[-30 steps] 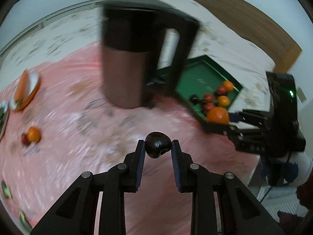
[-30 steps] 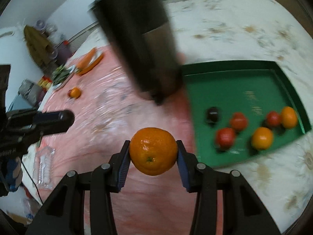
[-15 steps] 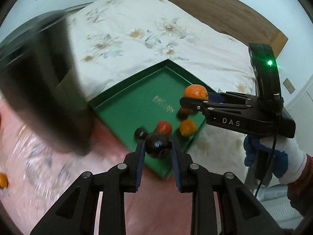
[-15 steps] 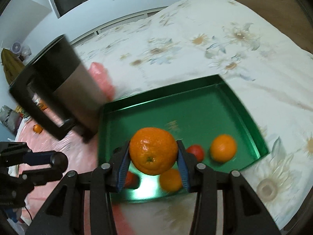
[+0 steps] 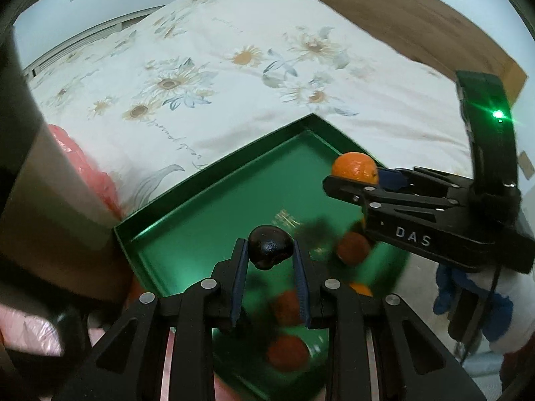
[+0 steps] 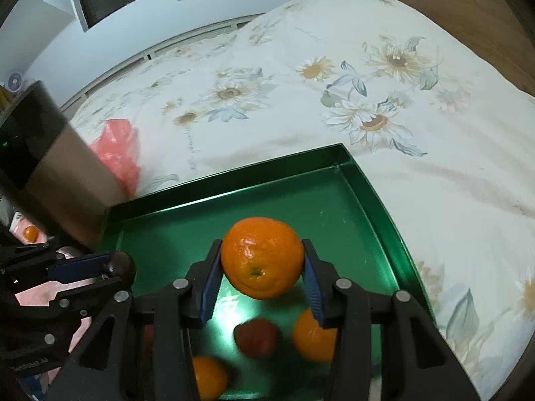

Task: Organize fruits
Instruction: 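Carry the dark plum and orange over the green tray, then open the left gripper to drop the plum while the right gripper releases the orange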

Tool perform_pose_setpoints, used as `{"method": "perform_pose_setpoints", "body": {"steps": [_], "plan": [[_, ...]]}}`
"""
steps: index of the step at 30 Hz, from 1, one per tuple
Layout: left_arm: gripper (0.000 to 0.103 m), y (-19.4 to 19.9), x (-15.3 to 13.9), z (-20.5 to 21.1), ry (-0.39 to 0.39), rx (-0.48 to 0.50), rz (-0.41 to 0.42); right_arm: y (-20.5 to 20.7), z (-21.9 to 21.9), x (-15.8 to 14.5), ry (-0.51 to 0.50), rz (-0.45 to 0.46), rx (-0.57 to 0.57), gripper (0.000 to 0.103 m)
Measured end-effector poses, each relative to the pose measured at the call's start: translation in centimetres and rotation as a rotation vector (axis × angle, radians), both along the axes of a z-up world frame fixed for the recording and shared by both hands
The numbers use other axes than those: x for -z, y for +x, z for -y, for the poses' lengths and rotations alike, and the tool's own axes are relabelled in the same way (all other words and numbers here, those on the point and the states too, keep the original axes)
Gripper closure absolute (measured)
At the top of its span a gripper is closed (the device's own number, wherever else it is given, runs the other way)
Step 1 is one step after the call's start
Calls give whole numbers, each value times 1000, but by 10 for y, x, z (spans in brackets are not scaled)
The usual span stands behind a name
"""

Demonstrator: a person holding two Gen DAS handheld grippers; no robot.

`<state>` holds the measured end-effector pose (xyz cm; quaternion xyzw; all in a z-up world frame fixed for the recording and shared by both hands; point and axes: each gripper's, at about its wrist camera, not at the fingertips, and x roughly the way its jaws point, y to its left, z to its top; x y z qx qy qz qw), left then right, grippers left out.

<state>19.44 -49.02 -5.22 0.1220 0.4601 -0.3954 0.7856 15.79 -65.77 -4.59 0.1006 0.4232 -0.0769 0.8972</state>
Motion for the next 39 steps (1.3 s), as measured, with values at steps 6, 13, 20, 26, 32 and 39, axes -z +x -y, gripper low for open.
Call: {"method": "perform_pose_setpoints", "body": {"steps": [6, 13, 20, 26, 32, 39], "plan": [[80, 18, 22, 20, 42, -38, -5, 20, 8, 16, -25, -32, -13, 48], [80, 22, 41, 24, 89, -52, -12, 27, 9, 29, -51, -53, -13, 48], [68, 25, 51, 25, 110, -74, -33, 28, 12, 40, -56, -76, 0, 47], [44, 25, 54, 27, 127, -73, -33, 26, 13, 40, -55, -73, -1, 46], [29, 23, 56, 27, 140, -75, -50, 24, 13, 34, -68, -62, 13, 19], [24, 18, 43, 19, 123, -73, -24, 13, 12, 8, -91, -11, 37, 0]]}}
